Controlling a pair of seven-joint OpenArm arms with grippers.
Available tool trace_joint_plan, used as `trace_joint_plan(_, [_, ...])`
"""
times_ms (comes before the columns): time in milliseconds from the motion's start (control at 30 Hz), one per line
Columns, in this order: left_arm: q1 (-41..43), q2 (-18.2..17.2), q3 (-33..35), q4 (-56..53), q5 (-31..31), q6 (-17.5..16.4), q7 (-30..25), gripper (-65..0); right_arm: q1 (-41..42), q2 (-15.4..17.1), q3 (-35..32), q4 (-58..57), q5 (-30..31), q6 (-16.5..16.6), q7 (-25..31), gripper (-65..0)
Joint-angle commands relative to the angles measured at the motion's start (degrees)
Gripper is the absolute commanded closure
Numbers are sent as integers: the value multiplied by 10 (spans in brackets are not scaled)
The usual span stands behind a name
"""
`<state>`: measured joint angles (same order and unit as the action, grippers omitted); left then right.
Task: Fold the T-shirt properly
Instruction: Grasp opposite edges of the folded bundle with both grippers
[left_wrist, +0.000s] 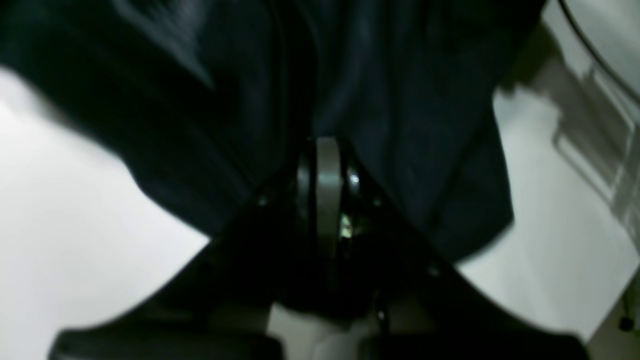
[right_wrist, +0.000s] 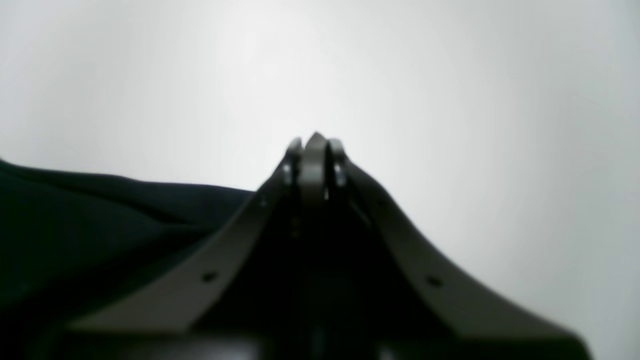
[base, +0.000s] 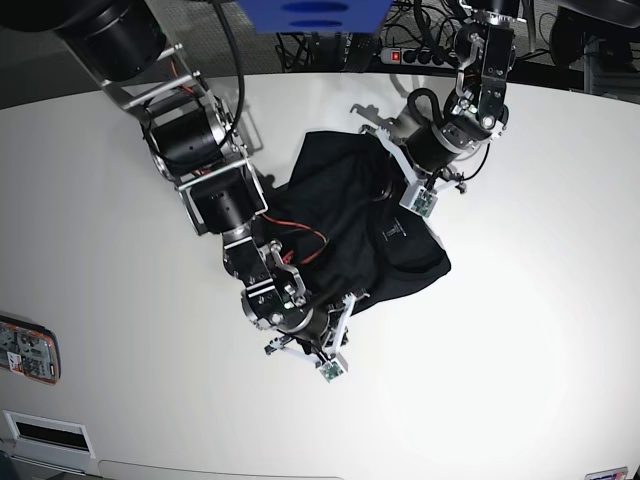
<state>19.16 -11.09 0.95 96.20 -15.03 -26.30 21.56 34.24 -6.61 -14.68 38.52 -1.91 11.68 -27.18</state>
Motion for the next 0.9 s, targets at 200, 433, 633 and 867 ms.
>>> trace_joint_plan(200, [0, 1, -46, 10, 46, -2, -12, 0, -26, 39, -50, 7, -1, -2, 1, 0])
trace_joint_plan(433, [-21, 0, -94, 9, 53, -2, -10, 0, -81, 83, -66, 12, -1, -2, 0, 0])
trace_joint_plan(633, [-56, 0, -100, -17, 54, -2, -10, 0, -81, 98, -66, 12, -1, -2, -1, 0])
trace_joint_plan(867, [-123, 2, -97, -84, 54, -2, -10, 0, -81, 113, -66, 12, -1, -2, -2, 0])
